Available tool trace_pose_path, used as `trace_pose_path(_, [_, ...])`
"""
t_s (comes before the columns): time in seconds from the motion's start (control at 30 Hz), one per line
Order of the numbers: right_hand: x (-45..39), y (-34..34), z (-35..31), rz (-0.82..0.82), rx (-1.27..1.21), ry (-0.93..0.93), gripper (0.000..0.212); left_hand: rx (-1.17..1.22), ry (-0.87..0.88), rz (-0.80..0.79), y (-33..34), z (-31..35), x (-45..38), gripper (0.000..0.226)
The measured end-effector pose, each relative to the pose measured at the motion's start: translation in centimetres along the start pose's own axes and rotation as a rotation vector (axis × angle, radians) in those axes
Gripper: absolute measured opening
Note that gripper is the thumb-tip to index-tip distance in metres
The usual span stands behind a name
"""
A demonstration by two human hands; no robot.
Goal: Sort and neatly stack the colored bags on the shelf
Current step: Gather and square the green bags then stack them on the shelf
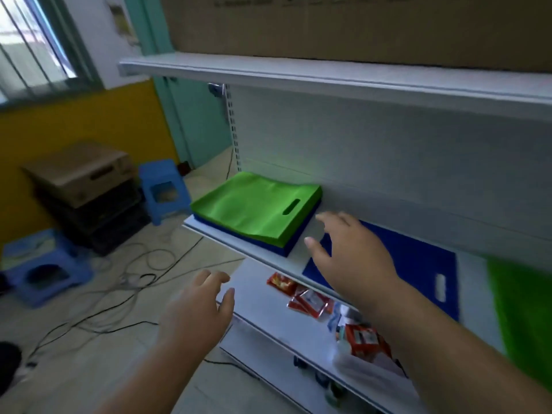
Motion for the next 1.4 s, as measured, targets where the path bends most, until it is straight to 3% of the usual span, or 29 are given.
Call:
trace_pose_path(0.43, [-14.5,7.2,-0.5,0.076,0.071,0.015,0.043,-0.068,-0.043,0.043,0.4,-8.2,-13.8,0.017])
trace_pose_path(0.63, [-15.9,10.1,1.0,0.042,0.169,0.167,0.047,-0.092,-0.027,-0.099,2.4,-10.5,-19.5,0.030])
trace_pose_path(0.77, [-14.8,11.5,0.8,0.068,0.261,0.310,0.042,-0.102,0.066,-0.184,3.8,-11.9,-23.8,0.038])
trace_pose_path(0.97, [-12.5,14.6,-1.0,-0.041,0.425,0.538,0.046,-0.099,0.240,-0.325,5.8,-12.6,-28.7,0.035])
trace_pose_path(1.27, [-12.7,17.3,-3.5,-0.022,0.710,0.394,0.048,0.057,0.188,-0.384,6.2,-13.9,-32.0,0.026])
trace_pose_path(1.4, [-11.9,17.0,-4.9,0.063,0.641,0.384,0.026,0.086,0.174,-0.359,5.6,-14.1,-32.9,0.019])
Point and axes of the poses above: each hand's wrist, its own x-axis away from the middle knuckle, its own y-axis out of the palm, z = x × y, the point moved 7 cm from there along -x, towards the middle knuckle, and after that the axes turned 5 degrees about -y, right-handed, at the moved point
